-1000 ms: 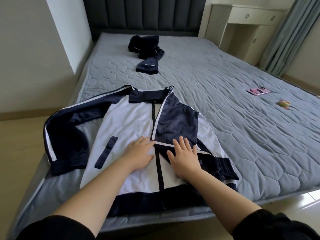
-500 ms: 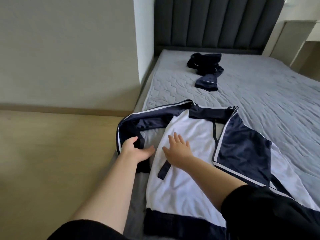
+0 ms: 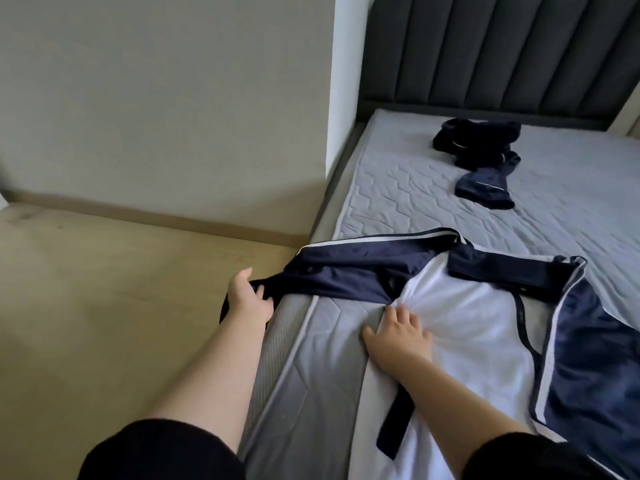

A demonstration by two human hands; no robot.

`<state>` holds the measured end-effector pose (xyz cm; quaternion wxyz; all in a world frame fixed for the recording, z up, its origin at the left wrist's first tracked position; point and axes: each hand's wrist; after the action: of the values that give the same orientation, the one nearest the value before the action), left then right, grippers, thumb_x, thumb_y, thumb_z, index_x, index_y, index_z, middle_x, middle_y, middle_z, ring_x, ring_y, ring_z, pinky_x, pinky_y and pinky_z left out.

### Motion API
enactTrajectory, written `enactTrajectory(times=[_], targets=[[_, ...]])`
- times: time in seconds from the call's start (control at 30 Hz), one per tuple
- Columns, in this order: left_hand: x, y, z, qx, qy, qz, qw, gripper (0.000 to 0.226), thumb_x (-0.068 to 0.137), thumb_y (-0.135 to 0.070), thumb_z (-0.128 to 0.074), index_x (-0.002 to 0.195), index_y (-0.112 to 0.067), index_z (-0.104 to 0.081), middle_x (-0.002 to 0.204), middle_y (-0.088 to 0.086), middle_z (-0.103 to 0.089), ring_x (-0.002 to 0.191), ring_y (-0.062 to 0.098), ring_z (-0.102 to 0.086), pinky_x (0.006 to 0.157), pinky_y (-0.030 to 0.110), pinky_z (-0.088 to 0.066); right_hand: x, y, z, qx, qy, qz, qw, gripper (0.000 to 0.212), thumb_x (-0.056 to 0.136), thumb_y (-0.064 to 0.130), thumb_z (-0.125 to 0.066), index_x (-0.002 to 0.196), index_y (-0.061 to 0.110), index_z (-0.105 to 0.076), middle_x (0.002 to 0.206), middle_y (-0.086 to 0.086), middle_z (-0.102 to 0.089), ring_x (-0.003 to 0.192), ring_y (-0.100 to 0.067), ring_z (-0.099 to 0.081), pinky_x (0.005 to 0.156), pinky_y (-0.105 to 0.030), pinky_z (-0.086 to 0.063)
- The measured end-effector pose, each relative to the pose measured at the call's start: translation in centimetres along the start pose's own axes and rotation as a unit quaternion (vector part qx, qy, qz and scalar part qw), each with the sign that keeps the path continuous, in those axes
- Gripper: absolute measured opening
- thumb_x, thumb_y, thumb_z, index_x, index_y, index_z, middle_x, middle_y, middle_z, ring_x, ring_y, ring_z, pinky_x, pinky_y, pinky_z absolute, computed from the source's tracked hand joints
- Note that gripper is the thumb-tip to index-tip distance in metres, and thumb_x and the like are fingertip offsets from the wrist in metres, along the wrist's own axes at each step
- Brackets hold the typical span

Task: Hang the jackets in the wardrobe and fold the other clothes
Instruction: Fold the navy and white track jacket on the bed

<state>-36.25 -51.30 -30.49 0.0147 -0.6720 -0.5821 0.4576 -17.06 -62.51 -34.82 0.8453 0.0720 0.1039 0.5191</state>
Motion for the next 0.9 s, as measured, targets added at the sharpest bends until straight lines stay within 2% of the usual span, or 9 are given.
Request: enactTrajectory(times=[0.2,0.4,0.5,0.6,0.67,0.7,0.77,0.8,0.9], targets=[[2.6,0.2,2.1,-0.094,0.017,0.020,0.995,0.019,0.096,-0.023,-0.045,0.107,-0.010,-0.053,0.128,0.010,-0.055,0.109,0.024,-0.054,0.099,0.034,-0.042,-0.4,0.3,-2.2,-0.032,-0.125,0.006,0.992,0.071,0.084,0.053,-0.027,0.143,0.015,-0.026,0.145,-0.004,-0.031,0.132,-0.024,-0.028,0.104,-0.042,-0.025],[2.2,-0.2,0.2,-0.093,0.103,0.050,0.989,0.028,0.101,-0.028,-0.037,0.101,-0.009,-0.057,0.135,0.012,-0.052,0.125,0.029,-0.048,0.099,0.036,-0.041,-0.1,-0.1,-2.2,-0.004,-0.112,0.007,0.994,0.069,0.084,0.052,-0.033,0.144,0.018,-0.026,0.146,-0.001,-0.030,0.135,-0.021,-0.024,0.110,-0.040,-0.019],[1.7,-1.0,-0.6,-0.090,0.079,0.015,0.993,0.034,0.101,-0.023,-0.036,0.130,-0.010,-0.049,0.139,0.010,-0.049,0.126,0.030,-0.047,0.092,0.037,-0.041,0.6,-0.8,-1.4,0.071,-0.058,0.002,0.996,0.068,0.084,0.049,-0.039,0.145,0.022,-0.026,0.151,0.002,-0.025,0.139,-0.020,-0.019,0.112,-0.038,-0.013],[-0.1,-1.8,-2.1,-0.108,0.123,0.008,0.986,0.036,0.097,-0.026,-0.051,0.128,-0.008,-0.050,0.128,0.009,-0.055,0.120,0.027,-0.052,0.101,0.041,-0.040,0.9,-1.1,-0.1,0.135,-0.007,-0.003,0.991,0.064,0.087,0.046,-0.046,0.145,0.023,-0.030,0.151,0.000,-0.026,0.140,-0.021,-0.021,0.113,-0.038,-0.014],[-2.8,-1.4,-4.0,-0.009,0.136,-0.049,0.989,0.022,0.096,-0.022,-0.053,0.110,-0.005,-0.057,0.109,0.005,-0.059,0.108,0.023,-0.055,0.096,0.036,-0.041,0.5,-1.3,1.7,0.301,0.056,-0.040,0.951,0.050,0.091,0.038,-0.052,0.136,0.018,-0.044,0.136,-0.005,-0.043,0.124,-0.022,-0.042,0.103,-0.034,-0.032],[-4.4,-0.6,-5.0,0.075,0.139,-0.118,0.980,0.017,0.095,-0.017,-0.055,0.103,-0.003,-0.058,0.097,0.004,-0.059,0.100,0.023,-0.056,0.089,0.032,-0.041,0.1,-1.6,2.9,0.435,0.100,-0.066,0.892,0.039,0.093,0.035,-0.052,0.126,0.015,-0.053,0.121,-0.006,-0.052,0.108,-0.020,-0.051,0.091,-0.031,-0.040],[-7.7,1.9,-5.8,0.285,0.152,-0.321,0.890,0.019,0.090,-0.011,-0.056,0.100,0.005,-0.058,0.092,0.011,-0.062,0.099,0.031,-0.057,0.084,0.029,-0.042,-0.8,-3.2,5.6,0.615,0.174,-0.099,0.763,0.031,0.096,0.038,-0.046,0.112,0.014,-0.058,0.105,-0.004,-0.057,0.095,-0.016,-0.054,0.085,-0.031,-0.042],[-8.9,3.6,-5.4,0.384,0.188,-0.443,0.788,0.024,0.087,-0.011,-0.057,0.102,0.008,-0.059,0.100,0.020,-0.063,0.104,0.038,-0.056,0.089,0.035,-0.044,-1.1,-4.5,7.0,0.659,0.184,-0.099,0.723,0.035,0.097,0.041,-0.041,0.113,0.014,-0.057,0.108,-0.002,-0.056,0.101,-0.015,-0.053,0.091,-0.032,-0.039],[-11.5,8.8,-2.1,0.542,0.324,-0.714,0.302,0.041,0.066,-0.011,-0.065,0.105,0.001,-0.068,0.110,0.023,-0.064,0.109,0.044,-0.055,0.099,0.057,-0.040,-2.0,-10.0,11.0,0.772,0.117,-0.098,0.616,0.045,0.094,0.048,-0.038,0.112,0.013,-0.059,0.121,-0.009,-0.054,0.114,-0.025,-0.051,0.095,-0.043,-0.038]])
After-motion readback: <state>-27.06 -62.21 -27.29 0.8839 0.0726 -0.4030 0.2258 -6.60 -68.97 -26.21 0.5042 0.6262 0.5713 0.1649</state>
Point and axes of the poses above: each hand's wrist, its own x-axis towards the middle knuckle, its own z-axis out of the back of the hand, y = z × x
